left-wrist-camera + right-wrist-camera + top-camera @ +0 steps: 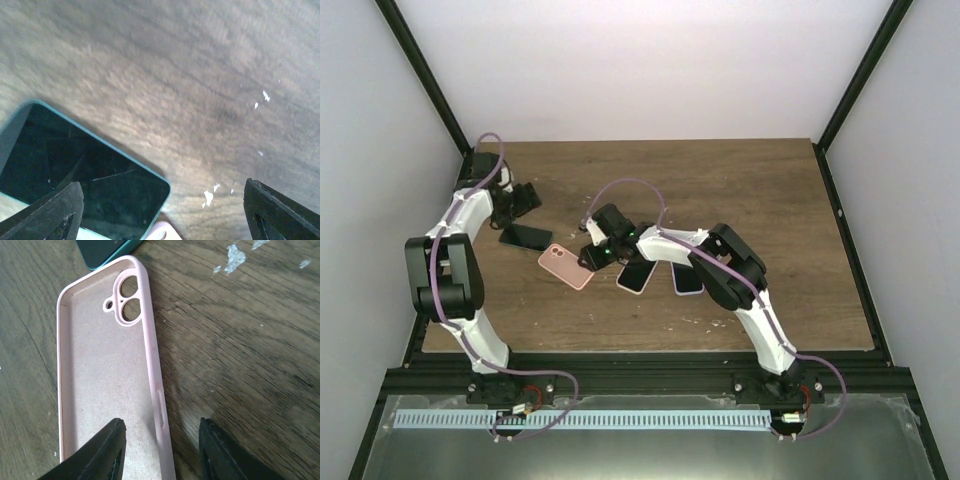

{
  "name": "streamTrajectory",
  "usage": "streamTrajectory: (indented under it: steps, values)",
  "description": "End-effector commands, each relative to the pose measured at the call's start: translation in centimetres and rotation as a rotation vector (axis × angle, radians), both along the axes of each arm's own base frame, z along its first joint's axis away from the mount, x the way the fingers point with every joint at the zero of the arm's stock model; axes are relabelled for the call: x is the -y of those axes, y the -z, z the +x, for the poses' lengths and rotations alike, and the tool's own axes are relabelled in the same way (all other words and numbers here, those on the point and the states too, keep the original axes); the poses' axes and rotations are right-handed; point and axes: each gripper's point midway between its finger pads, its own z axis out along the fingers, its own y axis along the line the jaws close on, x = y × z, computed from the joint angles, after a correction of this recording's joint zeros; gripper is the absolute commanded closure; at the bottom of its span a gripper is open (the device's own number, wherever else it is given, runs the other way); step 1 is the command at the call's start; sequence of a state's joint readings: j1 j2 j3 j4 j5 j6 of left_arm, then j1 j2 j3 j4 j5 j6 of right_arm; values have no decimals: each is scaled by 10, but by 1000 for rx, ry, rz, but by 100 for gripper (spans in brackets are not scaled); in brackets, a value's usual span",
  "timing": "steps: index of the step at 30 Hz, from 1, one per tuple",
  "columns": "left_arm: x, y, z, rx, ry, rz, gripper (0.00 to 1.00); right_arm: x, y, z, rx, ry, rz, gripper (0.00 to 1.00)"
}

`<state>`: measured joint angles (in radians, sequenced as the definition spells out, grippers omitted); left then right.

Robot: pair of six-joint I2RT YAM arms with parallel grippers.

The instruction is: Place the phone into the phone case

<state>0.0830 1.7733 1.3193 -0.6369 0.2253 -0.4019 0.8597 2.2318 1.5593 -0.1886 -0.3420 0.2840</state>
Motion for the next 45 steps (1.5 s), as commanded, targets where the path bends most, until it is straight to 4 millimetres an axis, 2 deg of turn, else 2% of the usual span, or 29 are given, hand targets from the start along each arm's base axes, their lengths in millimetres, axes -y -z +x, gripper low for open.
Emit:
streamTrajectory:
  steps: [1, 5, 11, 15, 18, 24, 30, 33, 38, 45]
  values:
    - [-27, 1, 22, 46, 52, 36, 11, -3, 3, -4, -8, -18, -20, 60]
    - [-39, 6, 44, 57, 55, 34, 11, 0, 8, -14, 31, -43, -64, 60]
    - [-45, 31, 61, 18, 58, 53, 11, 9, 18, -11, 56, -11, -144, 59]
    - [-47, 57, 64, -43, 53, 38, 12, 13, 20, -15, 71, -2, -184, 63]
    - [-50, 73, 57, -96, 31, 43, 12, 13, 20, -15, 68, 5, -185, 66]
    - [-51, 95, 23, -210, -4, 54, 12, 22, 20, -11, 91, 48, -214, 75]
    - [-50, 105, -24, -294, -59, 67, 12, 35, 3, -10, 137, 97, -195, 82]
    - [-40, 110, -47, -334, -62, 51, 12, 43, 2, -12, 124, 122, -192, 84]
    - [-12, 110, -84, -371, -31, 58, 12, 54, 2, -14, 105, 163, -200, 87]
    - [27, 104, -114, -353, -2, -7, 13, 74, 0, -10, 99, 217, -206, 94]
